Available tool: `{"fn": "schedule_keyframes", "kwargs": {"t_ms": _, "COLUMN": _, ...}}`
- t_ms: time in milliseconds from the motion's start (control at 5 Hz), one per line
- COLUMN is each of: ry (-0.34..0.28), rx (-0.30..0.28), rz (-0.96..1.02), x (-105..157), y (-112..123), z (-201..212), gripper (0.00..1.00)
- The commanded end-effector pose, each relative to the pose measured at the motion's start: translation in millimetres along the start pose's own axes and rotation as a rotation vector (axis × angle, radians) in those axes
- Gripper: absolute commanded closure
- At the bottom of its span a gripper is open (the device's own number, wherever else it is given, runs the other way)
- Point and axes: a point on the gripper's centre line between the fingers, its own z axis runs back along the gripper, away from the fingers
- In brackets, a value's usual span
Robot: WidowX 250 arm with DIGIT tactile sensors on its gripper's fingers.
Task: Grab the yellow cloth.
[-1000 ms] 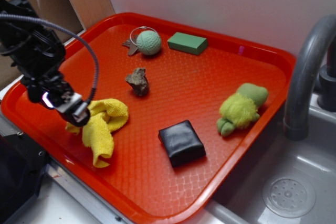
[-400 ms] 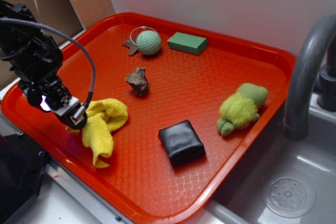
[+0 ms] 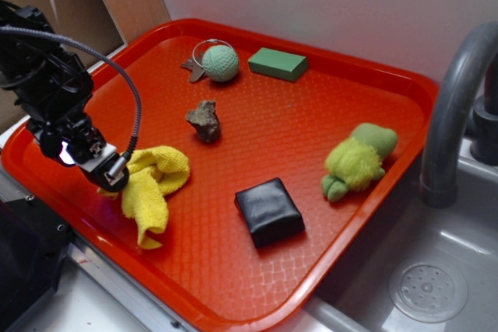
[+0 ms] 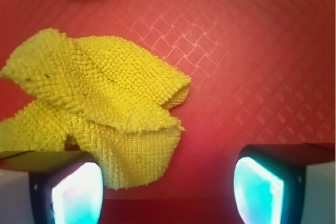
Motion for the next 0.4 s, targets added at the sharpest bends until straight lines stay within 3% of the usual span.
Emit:
{"fn": "schedule_keyframes", "kwargs": {"t_ms": 0, "ry": -0.117, "rx": -0.026, "rz": -0.252, "x": 18, "y": -65, "z": -63, "gripper": 0.00}}
{"fn": "schedule_keyframes", "kwargs": {"t_ms": 200, "ry": -0.127, "rx": -0.047, "rz": -0.272, "x": 11, "y": -77, "z": -65, "gripper": 0.00}}
